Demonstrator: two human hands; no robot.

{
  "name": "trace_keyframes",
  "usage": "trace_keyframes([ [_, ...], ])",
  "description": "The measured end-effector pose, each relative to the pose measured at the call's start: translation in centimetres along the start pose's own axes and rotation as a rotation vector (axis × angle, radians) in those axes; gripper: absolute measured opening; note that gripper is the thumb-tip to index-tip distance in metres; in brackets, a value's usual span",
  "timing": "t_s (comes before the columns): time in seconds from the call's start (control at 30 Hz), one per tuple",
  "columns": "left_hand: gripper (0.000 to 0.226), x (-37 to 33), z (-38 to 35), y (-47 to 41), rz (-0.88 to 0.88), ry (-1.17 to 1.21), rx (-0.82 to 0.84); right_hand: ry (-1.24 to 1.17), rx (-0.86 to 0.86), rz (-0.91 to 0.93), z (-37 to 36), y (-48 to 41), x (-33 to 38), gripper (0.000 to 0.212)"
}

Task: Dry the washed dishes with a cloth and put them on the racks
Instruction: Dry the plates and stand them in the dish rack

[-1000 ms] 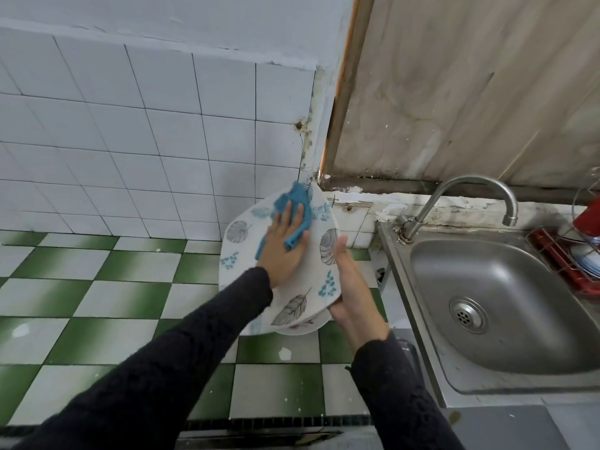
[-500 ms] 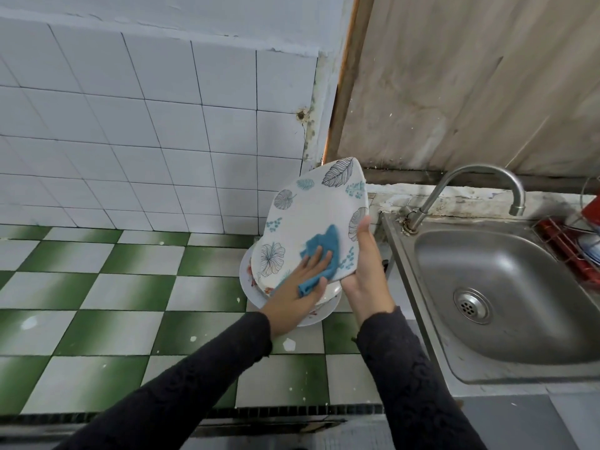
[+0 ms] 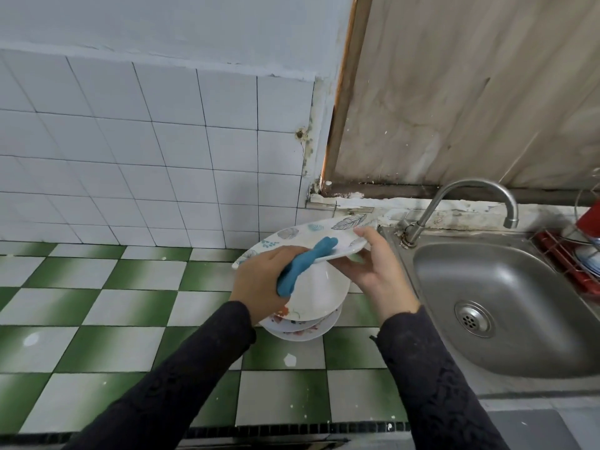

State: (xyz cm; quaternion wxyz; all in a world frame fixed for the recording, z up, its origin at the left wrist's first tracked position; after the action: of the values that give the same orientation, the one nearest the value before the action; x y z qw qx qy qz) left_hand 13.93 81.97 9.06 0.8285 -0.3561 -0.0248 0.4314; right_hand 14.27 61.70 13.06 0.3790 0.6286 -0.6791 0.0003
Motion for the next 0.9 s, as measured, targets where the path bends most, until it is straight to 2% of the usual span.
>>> trace_keyframes([
  [0.1,0.038,-0.3,1.9,-1.7,0.104,0.094,-0.033,0.109,0.115,0.021,-0.2,0.1,1.1,0.042],
  [0.2,0.029,0.3,4.3,-3.2,0.295,0.388,-0.049,0.292,0.163,0.106,0.3,0.0,1.0,0.036],
  [0.27,0.033,1.1,5.9,-3.7,0.410,0.621,-0.018,0.388,0.184,0.123,1.2,-0.3,0.4,0.033],
  [0.33,0.039,1.9,7.2,-3.8,0.480,0.823,0.024,0.422,0.278,0.105,2.2,-0.9,-0.2,0.041],
  [0.43,0.043,3.1,8.0,-3.5,0.552,0.974,0.060,0.341,0.372,0.057,3.2,-1.4,-0.3,0.056],
  [0.57,0.047,6.0,8.0,-3.1,0.621,1.037,0.035,0.162,0.352,-0.018,2.0,-1.1,-0.1,0.053],
  [0.63,0.041,6.3,7.8,-3.1,0.658,0.998,-0.016,0.081,0.359,-0.028,1.2,-1.0,0.0,0.050],
  [0.73,0.033,6.5,6.3,-3.2,0.848,0.804,-0.226,0.043,0.394,-0.009,-0.3,-0.3,-0.1,0.052],
  [0.8,0.048,7.0,5.1,-3.2,1.009,0.696,-0.340,0.040,0.412,0.025,-1.3,-0.1,-0.1,0.054],
  [0.9,0.053,6.3,3.2,-3.2,0.948,0.632,-0.317,0.068,0.460,0.060,-2.7,0.4,-1.1,0.056],
])
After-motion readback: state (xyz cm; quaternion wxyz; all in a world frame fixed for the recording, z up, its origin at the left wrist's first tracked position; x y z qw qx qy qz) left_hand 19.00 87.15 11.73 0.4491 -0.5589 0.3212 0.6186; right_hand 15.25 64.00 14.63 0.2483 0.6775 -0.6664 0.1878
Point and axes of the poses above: each hand's wrist, its own y-axis away from the middle knuckle, its own z-axis out of the back of the hand, x = y × z, the point moved 1 cm from there along -y, towards the middle knuckle, and after that the axes turned 15 degrees about -y, right-handed, at the moved point
